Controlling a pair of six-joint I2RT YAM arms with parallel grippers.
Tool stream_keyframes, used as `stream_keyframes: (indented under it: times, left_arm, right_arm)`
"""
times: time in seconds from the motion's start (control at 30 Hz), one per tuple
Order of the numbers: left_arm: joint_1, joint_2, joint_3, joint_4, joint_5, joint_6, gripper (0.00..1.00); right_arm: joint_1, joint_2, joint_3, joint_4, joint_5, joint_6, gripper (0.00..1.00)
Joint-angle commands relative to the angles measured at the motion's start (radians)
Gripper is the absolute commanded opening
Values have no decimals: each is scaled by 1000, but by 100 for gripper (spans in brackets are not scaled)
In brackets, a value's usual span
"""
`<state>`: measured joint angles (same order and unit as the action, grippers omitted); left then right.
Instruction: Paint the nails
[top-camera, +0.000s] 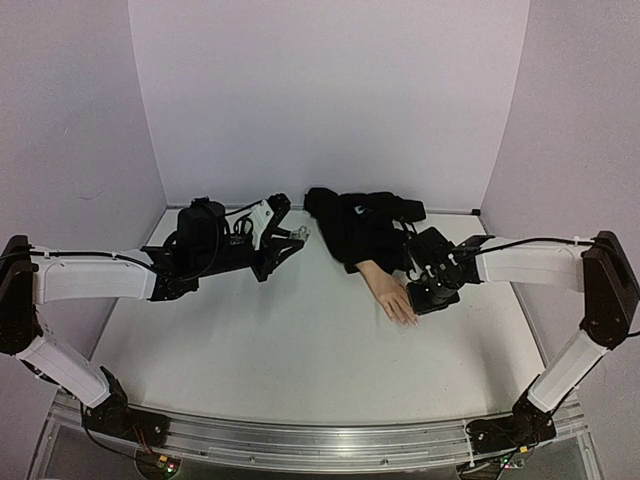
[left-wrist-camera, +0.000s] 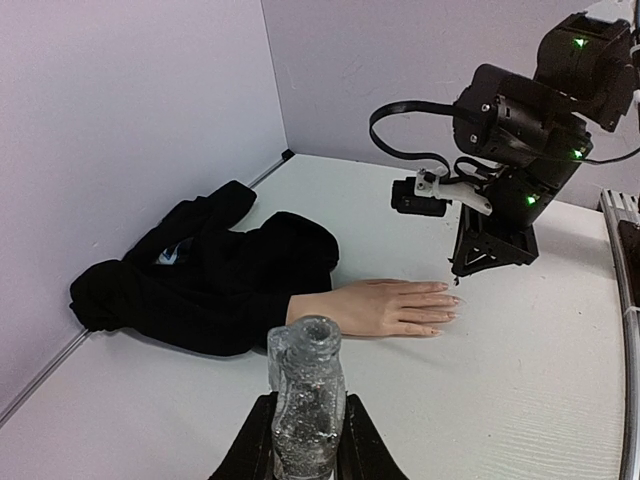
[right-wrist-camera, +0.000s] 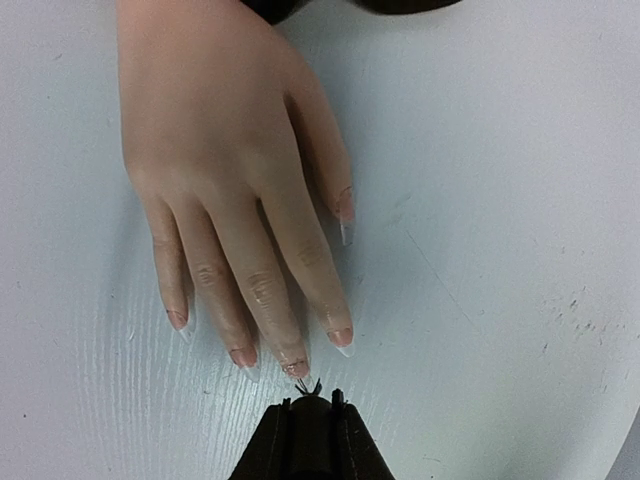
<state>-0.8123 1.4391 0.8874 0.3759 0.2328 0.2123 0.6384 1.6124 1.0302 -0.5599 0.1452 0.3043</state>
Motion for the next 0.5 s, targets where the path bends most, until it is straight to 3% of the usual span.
stream_keyframes:
  times: [0.0, 0.47]
  left_arm:
    - [6, -34, -2, 43, 1, 9, 0]
    - [5, -41, -9, 41, -4, 10, 0]
  right_arm:
    - [3, 16, 3, -1, -6, -1, 0]
    - [4, 77, 34, -3, -7, -13, 0]
